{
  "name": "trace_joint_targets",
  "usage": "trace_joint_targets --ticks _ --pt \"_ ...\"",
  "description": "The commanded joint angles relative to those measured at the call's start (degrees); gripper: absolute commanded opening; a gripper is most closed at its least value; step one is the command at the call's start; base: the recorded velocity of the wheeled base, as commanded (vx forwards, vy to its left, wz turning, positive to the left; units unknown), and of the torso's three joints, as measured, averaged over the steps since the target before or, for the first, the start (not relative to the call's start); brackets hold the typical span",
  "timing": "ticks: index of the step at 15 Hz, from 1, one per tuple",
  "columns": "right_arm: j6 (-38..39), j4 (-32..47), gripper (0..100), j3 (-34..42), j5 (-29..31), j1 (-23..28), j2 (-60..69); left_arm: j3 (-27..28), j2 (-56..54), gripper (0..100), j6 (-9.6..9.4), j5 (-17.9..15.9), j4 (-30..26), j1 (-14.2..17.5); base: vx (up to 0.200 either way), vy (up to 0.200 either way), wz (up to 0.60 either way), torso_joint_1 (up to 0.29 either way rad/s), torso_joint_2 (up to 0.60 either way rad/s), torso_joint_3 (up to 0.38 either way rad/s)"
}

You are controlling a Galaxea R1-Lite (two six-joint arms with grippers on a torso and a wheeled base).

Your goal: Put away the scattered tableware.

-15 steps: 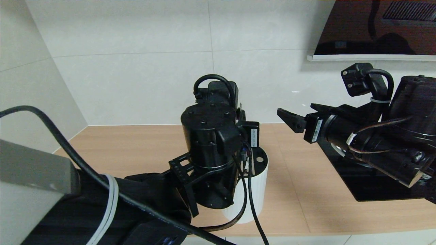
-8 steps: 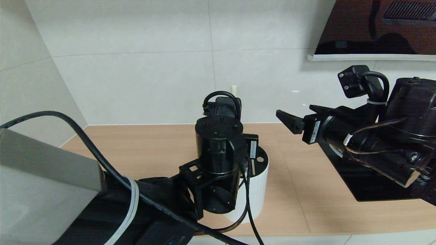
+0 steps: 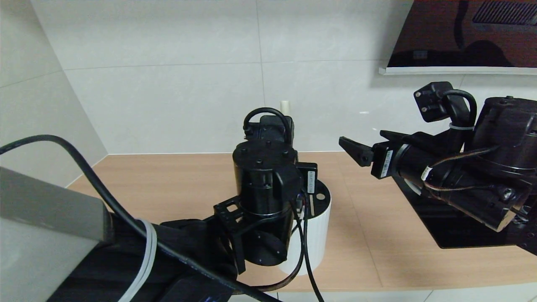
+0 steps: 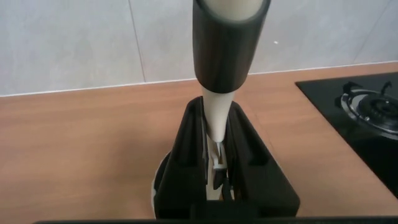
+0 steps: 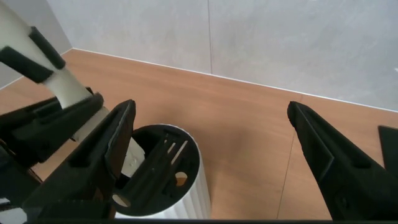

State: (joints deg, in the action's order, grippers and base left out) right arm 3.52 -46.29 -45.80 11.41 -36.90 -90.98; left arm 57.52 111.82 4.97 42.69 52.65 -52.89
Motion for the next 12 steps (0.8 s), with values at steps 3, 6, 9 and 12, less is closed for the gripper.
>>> trace_joint_targets --ticks 3,6,9,12 --pt "0.0 0.0 100 0.0 0.0 0.0 -0.2 -2.1 1.6 0 1.44 0.0 -0.1 0.0 0.000 0.000 0.00 0.000 0.00 0.000" --pt "0.0 0.0 100 0.0 0.0 0.0 -0.2 -2.4 2.5 0 1.88 0.0 -0.1 0.0 0.000 0.000 0.00 0.000 0.00 0.000" --pt "0.0 0.0 100 0.1 0.0 0.0 -0.4 -2.5 4.2 0 2.85 0.0 -0.1 0.0 0.000 0.000 0.00 0.000 0.00 0.000" --pt "0.0 0.0 100 0.1 0.0 0.0 -0.5 -3.6 6.1 0 3.55 -0.2 0.1 0.0 0.000 0.000 0.00 0.000 0.00 0.000"
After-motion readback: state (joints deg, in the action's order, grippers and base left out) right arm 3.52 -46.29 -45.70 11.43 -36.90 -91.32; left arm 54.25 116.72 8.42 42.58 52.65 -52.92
